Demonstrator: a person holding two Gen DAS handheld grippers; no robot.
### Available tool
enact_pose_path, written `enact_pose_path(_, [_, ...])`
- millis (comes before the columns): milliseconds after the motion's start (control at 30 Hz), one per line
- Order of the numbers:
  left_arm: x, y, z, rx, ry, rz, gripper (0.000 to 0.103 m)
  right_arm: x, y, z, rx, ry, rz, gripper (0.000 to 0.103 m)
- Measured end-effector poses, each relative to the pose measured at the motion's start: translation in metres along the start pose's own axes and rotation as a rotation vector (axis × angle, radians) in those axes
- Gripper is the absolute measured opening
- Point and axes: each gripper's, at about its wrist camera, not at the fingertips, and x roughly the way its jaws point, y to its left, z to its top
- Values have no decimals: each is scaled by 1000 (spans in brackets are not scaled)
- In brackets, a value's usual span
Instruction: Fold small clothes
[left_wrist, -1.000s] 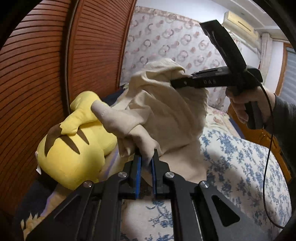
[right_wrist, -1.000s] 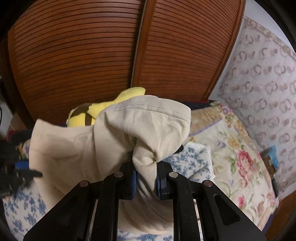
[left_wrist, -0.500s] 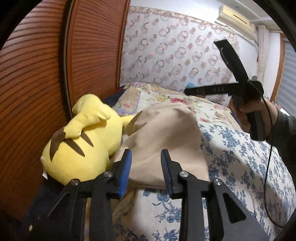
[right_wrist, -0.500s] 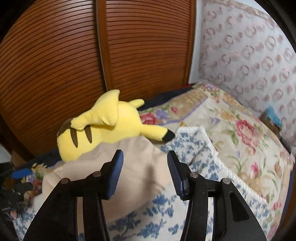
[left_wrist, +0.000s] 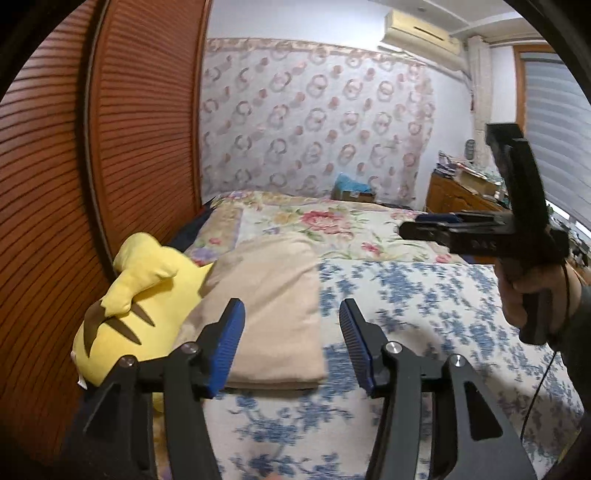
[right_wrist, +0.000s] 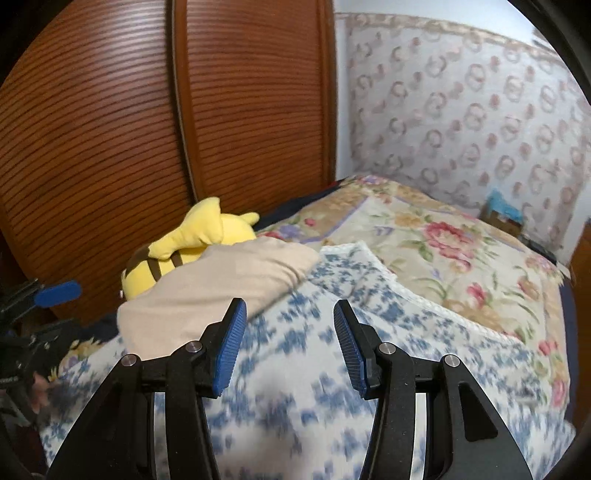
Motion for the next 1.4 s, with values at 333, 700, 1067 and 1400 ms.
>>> enact_pose_path(333, [-23,-56,-6,42,-21,-47,53,-88,-15,-58,90,-44,-117,66])
enact_pose_path(700, [-36,-104,-12,73,-15,-86,53,-175,-21,-120,226,-123,-320,73])
enact_pose_path(1067, [-61,-134,4,91,-67,-80,53,-248,-14,-150,304,-214,-381,73])
enact_pose_path(1400, [-68,-143,7,104,-60,-88,53,-270,-8,-153,305,-268,-422,73])
